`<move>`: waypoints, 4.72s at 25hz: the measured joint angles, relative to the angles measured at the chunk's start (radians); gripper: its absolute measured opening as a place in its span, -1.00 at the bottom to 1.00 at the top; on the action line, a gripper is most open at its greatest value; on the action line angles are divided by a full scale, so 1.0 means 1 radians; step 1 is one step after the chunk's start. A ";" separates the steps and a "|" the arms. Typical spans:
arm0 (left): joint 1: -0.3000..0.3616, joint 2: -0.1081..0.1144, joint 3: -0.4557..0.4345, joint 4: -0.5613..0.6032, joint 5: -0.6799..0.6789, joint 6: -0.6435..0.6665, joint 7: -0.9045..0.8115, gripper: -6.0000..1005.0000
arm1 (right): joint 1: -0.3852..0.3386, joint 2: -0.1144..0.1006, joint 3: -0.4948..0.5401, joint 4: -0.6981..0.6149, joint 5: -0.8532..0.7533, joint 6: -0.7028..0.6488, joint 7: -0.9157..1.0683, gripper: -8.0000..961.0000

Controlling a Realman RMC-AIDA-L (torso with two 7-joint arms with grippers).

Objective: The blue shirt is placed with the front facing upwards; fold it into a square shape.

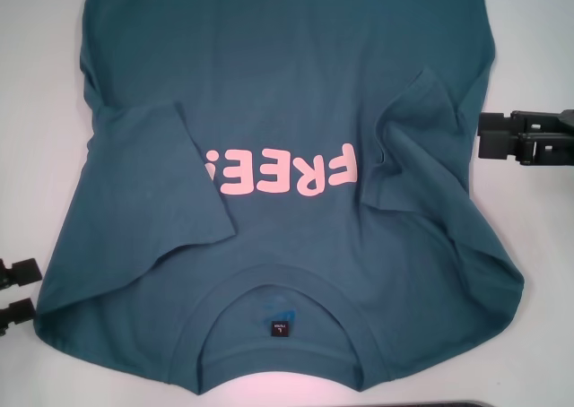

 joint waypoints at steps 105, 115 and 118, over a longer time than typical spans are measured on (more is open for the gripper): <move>-0.166 -0.054 -0.041 -0.107 0.120 0.102 -0.037 -0.91 | 0.055 -0.062 0.025 0.062 -0.541 0.000 0.302 0.87; -0.169 -0.055 -0.041 -0.106 0.119 0.102 -0.035 -0.91 | 0.089 -0.051 0.024 0.137 -0.566 0.096 0.347 0.85; -0.169 -0.055 -0.041 -0.106 0.119 0.102 -0.034 -0.91 | 0.102 -0.047 0.022 0.158 -0.568 0.124 0.363 0.84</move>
